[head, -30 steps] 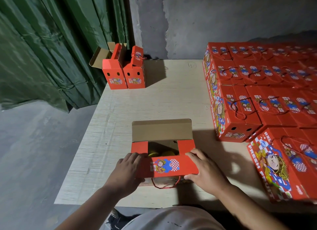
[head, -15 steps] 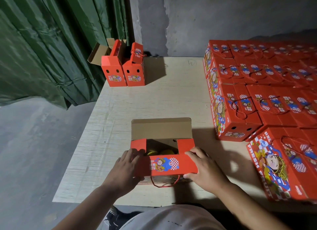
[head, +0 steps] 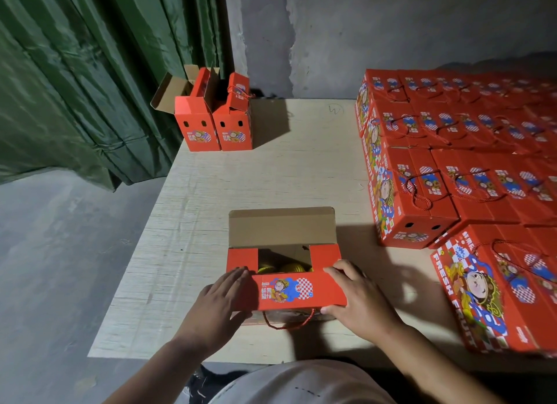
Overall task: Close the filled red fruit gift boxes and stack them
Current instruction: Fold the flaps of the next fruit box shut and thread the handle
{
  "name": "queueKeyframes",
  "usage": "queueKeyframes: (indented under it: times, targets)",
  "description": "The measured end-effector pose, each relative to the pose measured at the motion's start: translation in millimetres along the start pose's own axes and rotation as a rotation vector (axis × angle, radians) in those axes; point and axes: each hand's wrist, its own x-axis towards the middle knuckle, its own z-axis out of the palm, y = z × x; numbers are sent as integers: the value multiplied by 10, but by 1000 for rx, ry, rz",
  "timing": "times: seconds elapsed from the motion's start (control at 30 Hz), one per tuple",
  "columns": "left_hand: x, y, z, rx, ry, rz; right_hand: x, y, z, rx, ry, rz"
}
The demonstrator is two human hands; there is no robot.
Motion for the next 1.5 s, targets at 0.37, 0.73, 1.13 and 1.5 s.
queueKeyframes:
  times: [0.37, 0.73, 1.13, 1.5]
  targets:
    - [-87, 105, 115, 61, -25, -63, -170, 28, 208, -81, 27, -35]
    - [-68, 122, 165, -34, 0, -109, -166, 6, 284, -109, -25, 56]
    - [268, -14, -56, -395, 353, -200, 35, 85, 204, 375, 223, 140]
    - [450, -56, -53, -1339, 259, -763, 292, -34, 150, 1152, 75, 688]
